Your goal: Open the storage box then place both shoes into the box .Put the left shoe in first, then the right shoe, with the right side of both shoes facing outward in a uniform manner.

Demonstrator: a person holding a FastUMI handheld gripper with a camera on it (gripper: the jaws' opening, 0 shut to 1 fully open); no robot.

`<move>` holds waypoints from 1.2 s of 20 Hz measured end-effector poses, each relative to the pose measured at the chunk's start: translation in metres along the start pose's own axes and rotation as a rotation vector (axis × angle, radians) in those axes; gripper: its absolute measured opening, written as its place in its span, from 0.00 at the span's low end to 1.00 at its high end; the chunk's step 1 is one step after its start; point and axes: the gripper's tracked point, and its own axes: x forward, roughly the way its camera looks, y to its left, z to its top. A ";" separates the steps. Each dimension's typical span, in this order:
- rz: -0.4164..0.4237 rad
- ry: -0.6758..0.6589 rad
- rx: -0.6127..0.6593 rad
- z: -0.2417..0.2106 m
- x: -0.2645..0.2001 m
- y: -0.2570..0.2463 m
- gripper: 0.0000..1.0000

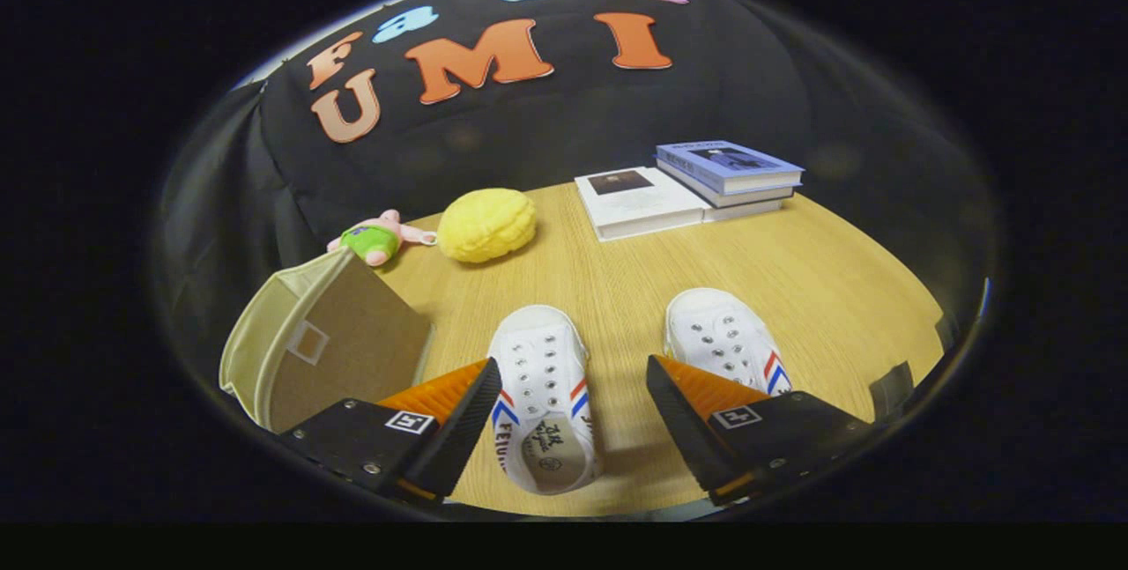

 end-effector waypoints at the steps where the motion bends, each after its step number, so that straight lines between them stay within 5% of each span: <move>1: -0.001 0.017 -0.001 -0.006 0.005 -0.002 0.99; 8: 0.026 0.104 0.003 -0.036 0.022 -0.004 0.84; 12: 0.063 0.130 0.003 -0.042 0.028 0.006 0.67; 15: 0.085 0.140 0.048 -0.046 0.031 0.012 0.37; 21: 0.083 0.147 0.172 -0.043 0.028 0.008 0.02; 24: 0.022 0.115 0.149 -0.024 0.019 0.009 0.01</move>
